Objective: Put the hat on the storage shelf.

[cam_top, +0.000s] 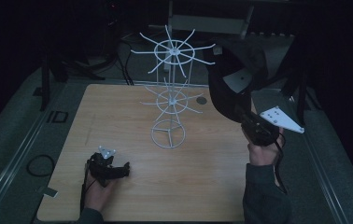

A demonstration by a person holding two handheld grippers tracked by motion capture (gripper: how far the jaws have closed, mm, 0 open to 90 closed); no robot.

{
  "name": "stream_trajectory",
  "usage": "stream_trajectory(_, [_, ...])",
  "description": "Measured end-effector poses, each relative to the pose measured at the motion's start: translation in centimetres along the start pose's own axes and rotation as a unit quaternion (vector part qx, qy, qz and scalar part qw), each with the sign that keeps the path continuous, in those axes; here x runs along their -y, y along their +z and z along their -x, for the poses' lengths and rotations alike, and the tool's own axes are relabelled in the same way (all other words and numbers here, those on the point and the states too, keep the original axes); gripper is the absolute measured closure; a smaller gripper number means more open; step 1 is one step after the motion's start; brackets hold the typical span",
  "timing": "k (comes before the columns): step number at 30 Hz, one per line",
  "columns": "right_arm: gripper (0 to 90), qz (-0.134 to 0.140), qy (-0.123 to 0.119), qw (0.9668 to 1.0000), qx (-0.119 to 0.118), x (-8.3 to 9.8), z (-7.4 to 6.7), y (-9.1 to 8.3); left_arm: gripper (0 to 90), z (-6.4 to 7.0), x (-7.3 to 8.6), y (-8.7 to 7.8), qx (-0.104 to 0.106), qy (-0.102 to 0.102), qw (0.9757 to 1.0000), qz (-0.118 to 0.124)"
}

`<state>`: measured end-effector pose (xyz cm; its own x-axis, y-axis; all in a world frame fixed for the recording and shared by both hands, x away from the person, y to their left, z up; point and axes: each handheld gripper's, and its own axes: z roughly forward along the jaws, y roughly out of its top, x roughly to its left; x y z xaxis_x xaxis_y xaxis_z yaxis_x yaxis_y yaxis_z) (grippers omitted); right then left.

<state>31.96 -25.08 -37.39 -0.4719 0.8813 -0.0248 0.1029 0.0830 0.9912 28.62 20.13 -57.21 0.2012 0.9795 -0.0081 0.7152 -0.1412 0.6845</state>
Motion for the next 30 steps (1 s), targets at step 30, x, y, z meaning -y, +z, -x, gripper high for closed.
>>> stream_trajectory(30, [86.3, -0.011, -0.043, 0.9989, -0.018, 0.6, -1.2, 0.8, 0.2, 0.0, 0.0, 0.0, 0.0, 0.0, 1.0, 0.0])
